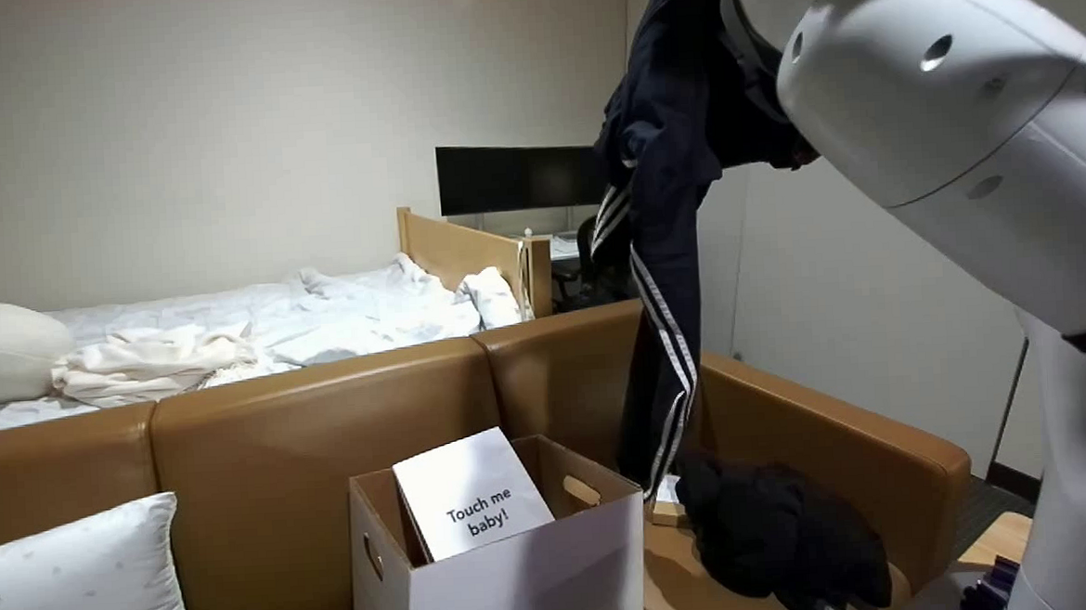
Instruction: Put the jersey in the box
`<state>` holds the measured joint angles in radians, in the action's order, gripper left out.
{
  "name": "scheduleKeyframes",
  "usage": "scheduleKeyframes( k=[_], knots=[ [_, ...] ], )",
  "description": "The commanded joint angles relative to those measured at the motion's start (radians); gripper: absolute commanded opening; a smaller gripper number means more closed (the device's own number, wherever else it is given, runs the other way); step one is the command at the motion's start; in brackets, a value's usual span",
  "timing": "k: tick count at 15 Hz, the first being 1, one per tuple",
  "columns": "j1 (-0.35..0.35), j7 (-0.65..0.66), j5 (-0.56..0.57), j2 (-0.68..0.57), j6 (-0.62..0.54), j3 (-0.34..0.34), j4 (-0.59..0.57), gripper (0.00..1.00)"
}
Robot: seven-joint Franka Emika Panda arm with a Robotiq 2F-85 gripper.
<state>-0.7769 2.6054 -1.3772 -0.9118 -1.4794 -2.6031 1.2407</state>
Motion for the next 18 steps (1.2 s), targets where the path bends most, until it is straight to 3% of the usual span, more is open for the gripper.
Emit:
scheduleKeyframes(
  k=[1,2,4,6,7,8,9,10,11,13,15,16,17,18],
  knots=[
    [-0.264,0.0,0.09,-0.015,-0.051,0.005,0.232,0.01],
    [-0.25,0.0,0.032,-0.044,-0.024,-0.014,0.272,0.01],
    [-0.242,0.0,-0.027,-0.073,-0.044,0.01,0.354,0.01],
    [-0.158,0.0,-0.161,-0.167,0.054,-0.044,0.442,0.01],
    [-0.219,0.0,-0.107,-0.13,-0.019,0.011,0.484,0.01],
    [-0.2,0.0,-0.119,-0.149,-0.002,0.01,0.522,0.01],
    [-0.105,0.0,-0.225,-0.252,0.157,-0.08,0.581,0.01],
    [-0.199,0.0,-0.148,-0.184,0.052,-0.009,0.612,0.01],
    [-0.165,0.0,-0.168,-0.197,0.073,-0.004,0.641,0.01],
    [-0.166,0.0,-0.195,-0.216,0.076,0.003,0.715,0.01],
    [-0.192,0.0,-0.243,-0.255,0.075,-0.039,0.784,0.01],
    [-0.237,-0.001,-0.262,-0.235,-0.015,0.001,0.731,0.01],
    [-0.251,-0.005,-0.27,-0.246,-0.037,-0.002,0.705,0.01],
    [-0.211,-0.01,-0.196,-0.214,0.035,0.001,0.722,0.02]
  ],
)
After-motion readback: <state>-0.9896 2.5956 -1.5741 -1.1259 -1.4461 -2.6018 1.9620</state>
